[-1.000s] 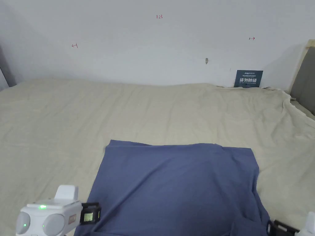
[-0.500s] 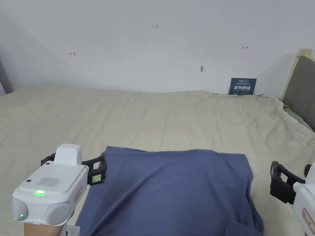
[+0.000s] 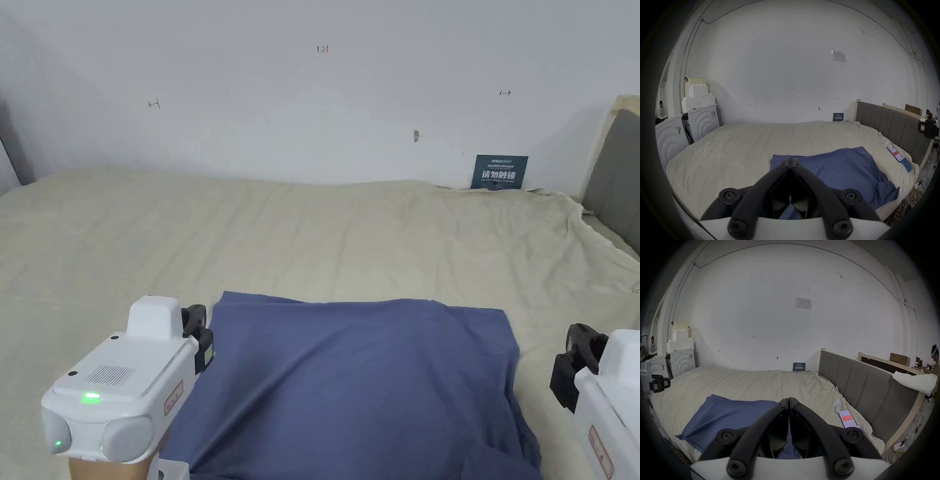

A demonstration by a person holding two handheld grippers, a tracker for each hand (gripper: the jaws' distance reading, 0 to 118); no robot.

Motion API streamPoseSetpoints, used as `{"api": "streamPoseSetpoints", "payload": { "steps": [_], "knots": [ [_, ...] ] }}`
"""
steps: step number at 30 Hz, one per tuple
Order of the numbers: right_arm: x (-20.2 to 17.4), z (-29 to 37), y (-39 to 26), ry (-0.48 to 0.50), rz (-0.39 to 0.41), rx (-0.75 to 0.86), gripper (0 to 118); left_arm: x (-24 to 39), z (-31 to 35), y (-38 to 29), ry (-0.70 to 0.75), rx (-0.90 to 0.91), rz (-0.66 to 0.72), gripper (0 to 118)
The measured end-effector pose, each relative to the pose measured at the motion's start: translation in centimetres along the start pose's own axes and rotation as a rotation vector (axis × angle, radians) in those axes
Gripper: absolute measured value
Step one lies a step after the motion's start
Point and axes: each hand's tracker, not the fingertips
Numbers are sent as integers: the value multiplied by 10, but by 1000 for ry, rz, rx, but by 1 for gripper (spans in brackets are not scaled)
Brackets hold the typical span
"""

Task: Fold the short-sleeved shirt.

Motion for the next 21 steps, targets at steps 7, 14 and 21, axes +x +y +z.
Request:
{"api": "streamPoseSetpoints", "payload": {
  "steps": [7, 14, 21],
  "knots": [
    [1, 0, -2, 7, 2, 2, 0, -9, -10, -3, -23, -120, 22, 0],
    [6, 0, -6, 8, -9, -11, 0, -32, -32, -30, -31, -330, 82, 1],
    [7, -2, -13, 5, -10, -33, 0, -59, -46, -77, 5, -599, 195, 65]
  ]
}}
